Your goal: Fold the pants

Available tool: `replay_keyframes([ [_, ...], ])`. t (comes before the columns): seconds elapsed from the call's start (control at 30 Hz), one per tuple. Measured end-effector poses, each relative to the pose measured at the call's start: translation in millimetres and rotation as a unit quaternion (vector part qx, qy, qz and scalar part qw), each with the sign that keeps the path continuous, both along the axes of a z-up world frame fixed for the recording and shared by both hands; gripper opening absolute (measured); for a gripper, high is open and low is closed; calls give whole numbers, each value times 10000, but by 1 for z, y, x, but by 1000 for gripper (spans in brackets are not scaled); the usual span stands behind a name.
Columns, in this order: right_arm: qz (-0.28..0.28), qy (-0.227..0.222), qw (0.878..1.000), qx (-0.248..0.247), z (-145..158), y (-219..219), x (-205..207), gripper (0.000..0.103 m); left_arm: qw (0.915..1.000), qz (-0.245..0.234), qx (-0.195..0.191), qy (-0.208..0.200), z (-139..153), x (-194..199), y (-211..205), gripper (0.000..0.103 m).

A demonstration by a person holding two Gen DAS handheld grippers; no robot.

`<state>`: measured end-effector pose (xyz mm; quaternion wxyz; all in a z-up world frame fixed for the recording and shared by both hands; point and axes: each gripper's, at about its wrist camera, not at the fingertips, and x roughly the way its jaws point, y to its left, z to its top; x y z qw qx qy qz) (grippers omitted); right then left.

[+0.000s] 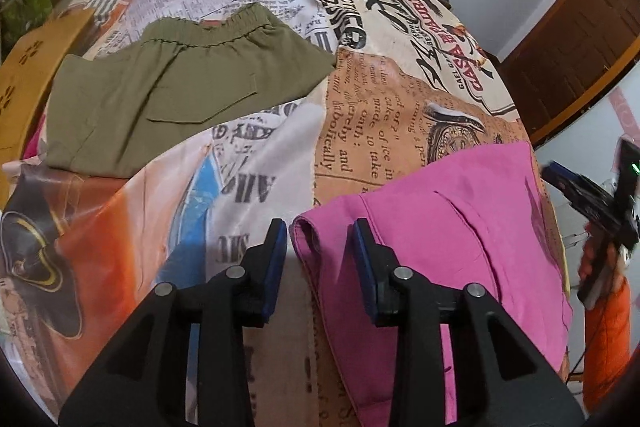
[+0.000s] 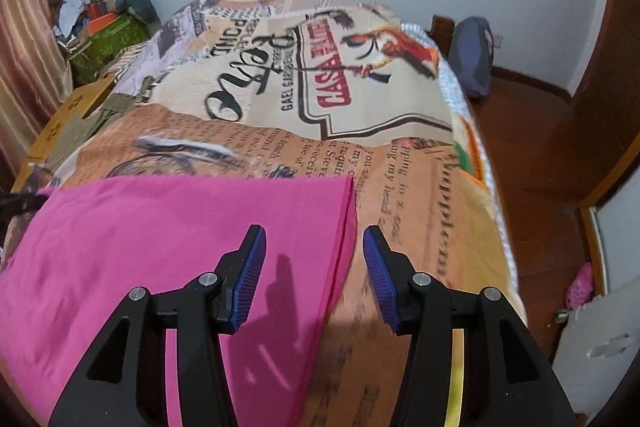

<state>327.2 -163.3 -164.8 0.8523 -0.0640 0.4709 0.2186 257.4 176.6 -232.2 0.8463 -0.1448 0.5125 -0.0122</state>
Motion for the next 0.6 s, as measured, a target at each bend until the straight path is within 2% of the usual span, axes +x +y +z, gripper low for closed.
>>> replay_keyframes([
  [0.1, -47, 264, 9996, 78, -19, 3, 19, 47, 9999, -91, -58, -42, -1, 0, -2, 33],
  [0.17, -24, 388, 9991, 173, -28, 5, 24, 47, 9997, -207, -75, -48, 0, 0, -5, 29],
  [0.2, -8, 330, 9993, 193, -28, 7, 24, 43, 9997, -250, -12, -70, 1, 0, -7, 27],
  [0.23, 46, 220, 9995, 201, -27, 9, 21, 29, 9996, -285, 21, -80, 1, 1, -9, 24],
  [0.3, 203, 198, 9994, 174, -28, 15, 18, 13, 9993, -322, 157, -97, 2, 2, -13, 18],
  [0.43, 262, 45, 9996, -6, -28, 19, 16, 7, 9977, -372, 488, -291, 12, 1, -21, 6],
  [0.53, 206, -73, 9997, -137, -26, 19, 16, 5, 9942, -388, 871, -499, 21, -2, -29, 6],
  [0.6, 158, -90, 9996, -233, -27, 18, 17, 4, 9931, -383, 999, -482, 24, -1, -30, 6],
])
